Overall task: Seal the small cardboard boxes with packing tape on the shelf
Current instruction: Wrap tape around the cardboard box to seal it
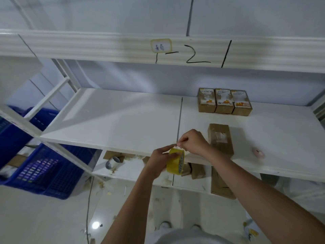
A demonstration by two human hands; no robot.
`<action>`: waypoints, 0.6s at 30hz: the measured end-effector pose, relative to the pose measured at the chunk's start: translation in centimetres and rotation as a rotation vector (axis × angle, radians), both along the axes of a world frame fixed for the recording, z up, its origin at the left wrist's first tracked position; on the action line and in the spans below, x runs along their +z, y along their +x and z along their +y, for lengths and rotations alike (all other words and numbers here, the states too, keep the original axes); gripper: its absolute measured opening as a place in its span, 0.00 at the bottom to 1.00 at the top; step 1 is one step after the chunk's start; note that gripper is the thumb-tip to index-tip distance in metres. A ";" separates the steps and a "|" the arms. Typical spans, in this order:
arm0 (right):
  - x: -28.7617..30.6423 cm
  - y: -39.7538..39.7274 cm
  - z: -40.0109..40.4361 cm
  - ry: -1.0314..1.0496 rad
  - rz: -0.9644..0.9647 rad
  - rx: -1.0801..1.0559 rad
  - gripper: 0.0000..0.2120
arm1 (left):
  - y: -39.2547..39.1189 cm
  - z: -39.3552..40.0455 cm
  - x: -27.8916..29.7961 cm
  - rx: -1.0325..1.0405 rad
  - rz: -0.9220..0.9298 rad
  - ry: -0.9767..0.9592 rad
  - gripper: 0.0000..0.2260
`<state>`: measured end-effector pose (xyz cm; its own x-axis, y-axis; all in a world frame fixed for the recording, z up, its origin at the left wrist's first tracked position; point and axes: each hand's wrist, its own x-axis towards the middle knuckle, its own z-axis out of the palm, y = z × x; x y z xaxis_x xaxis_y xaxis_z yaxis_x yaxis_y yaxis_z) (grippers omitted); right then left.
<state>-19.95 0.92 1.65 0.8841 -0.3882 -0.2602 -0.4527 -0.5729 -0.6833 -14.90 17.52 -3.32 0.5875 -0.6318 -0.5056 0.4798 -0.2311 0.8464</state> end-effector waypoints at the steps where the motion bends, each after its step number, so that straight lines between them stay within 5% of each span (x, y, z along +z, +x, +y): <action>1: -0.2 0.5 0.6 -0.003 0.007 0.014 0.03 | 0.3 0.7 -0.1 0.020 -0.001 0.010 0.18; 7: -2.1 2.5 3.5 -0.050 0.034 0.060 0.05 | 2.0 3.1 -2.2 0.115 0.039 0.152 0.31; 18: -6.0 3.8 5.2 -0.089 0.071 -0.034 0.06 | 2.5 2.2 -5.4 0.167 -0.027 0.421 0.16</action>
<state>-16.12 6.17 -4.33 0.8506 -0.4420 -0.2847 -0.5182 -0.6136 -0.5958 -12.38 19.68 -8.73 0.6803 -0.2696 -0.6815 0.5193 -0.4789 0.7078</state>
